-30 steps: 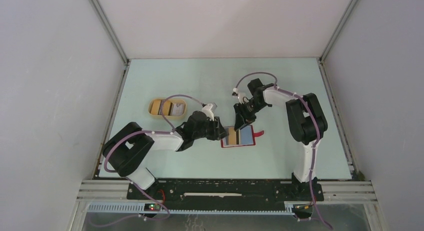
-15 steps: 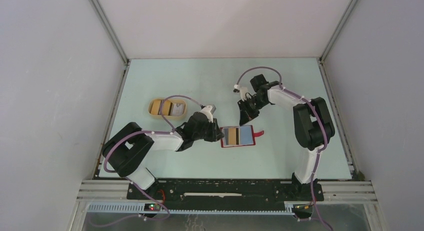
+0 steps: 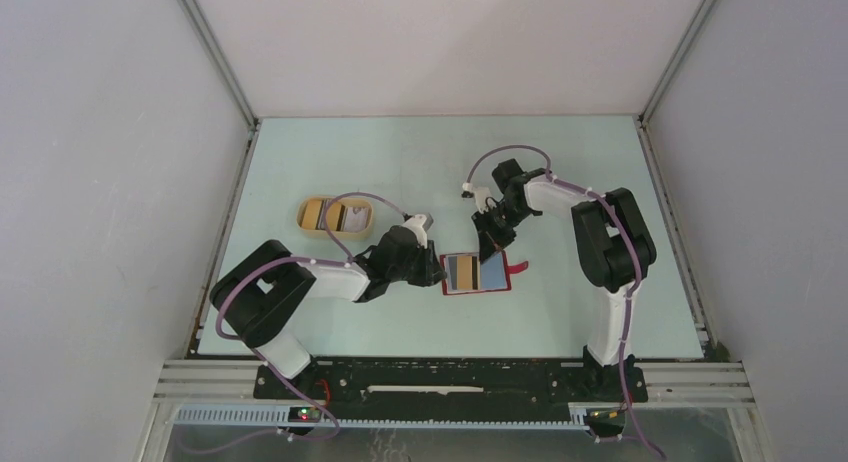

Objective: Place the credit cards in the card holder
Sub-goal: Insert the credit card into the card slot.

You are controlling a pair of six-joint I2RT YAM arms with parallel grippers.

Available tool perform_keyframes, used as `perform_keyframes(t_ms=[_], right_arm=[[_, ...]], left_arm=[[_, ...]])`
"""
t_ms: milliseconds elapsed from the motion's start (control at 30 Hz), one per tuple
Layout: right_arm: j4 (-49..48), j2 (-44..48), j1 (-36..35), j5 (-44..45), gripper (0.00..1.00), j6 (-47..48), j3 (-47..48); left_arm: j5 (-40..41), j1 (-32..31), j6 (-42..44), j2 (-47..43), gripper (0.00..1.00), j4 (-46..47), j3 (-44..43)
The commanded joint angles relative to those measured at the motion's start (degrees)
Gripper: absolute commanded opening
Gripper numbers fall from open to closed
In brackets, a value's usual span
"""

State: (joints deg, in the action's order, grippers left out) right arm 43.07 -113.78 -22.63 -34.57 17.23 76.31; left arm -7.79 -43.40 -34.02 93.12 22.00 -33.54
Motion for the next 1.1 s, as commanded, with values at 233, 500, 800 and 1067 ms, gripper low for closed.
perform_keyframes(t_ms=[233,500,800,1067], right_arm=[[-0.2,-2.7,-2.3,-3.4,0.1,-3.2,0.9],[-2.1,-2.5,-2.5,-7.7,0.11,-5.0,0.9],[-2.1,-1.2,-2.4,-9.1,0.12,-4.4,1.0],[0.8,3.3,-0.8,-9.3,0.15,1.6,1.8]], left_arm=[[-3.0,-0.3,0.8,3.2,0.24,1.3,-1.5],[-3.4,-0.3,0.6,3.6,0.24,1.8,-1.6],[-2.4,-0.3,0.4,2.7,0.25,1.7,-1.1],[2.3,-0.3,2.4,-3.1,0.29,-1.1,0.4]])
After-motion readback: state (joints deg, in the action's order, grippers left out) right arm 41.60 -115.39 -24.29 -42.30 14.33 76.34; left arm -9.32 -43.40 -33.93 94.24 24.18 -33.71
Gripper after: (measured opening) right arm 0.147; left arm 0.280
